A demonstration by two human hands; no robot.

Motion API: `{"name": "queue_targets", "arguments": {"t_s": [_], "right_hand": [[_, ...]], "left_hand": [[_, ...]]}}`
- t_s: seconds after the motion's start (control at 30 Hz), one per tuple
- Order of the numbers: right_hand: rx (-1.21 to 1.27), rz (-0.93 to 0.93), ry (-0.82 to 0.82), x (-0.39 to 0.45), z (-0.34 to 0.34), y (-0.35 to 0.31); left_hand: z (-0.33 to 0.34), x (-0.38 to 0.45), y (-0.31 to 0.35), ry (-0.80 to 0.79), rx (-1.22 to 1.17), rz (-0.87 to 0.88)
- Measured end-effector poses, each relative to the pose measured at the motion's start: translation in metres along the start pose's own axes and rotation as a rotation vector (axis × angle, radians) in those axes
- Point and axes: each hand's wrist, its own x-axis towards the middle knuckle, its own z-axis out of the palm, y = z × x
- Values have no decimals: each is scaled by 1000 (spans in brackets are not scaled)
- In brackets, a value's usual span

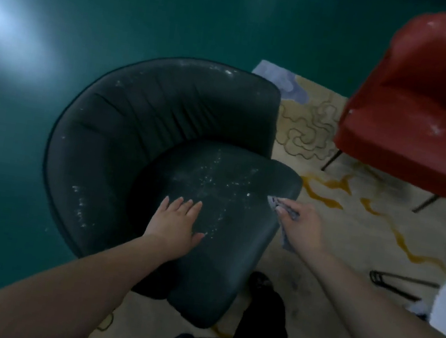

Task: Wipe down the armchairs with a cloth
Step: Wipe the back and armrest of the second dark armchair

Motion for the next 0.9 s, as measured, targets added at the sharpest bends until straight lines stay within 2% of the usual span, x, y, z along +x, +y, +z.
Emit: {"name": "queue_targets", "arguments": {"t_s": [0.27,0.47,0.67,0.9], "right_hand": [[-103,-202,-184,121,5,-4],[-107,-299,-425,165,56,11],[-70,-305,-530,172,135,39],[-6,-384,-614,162,249,83]], "left_hand": [[19,33,30,-67,-329,-458],[63,30,48,-137,-541,-687],[139,37,60,-171,-641,-756],[243,62,59,-77,-647,-811]]}}
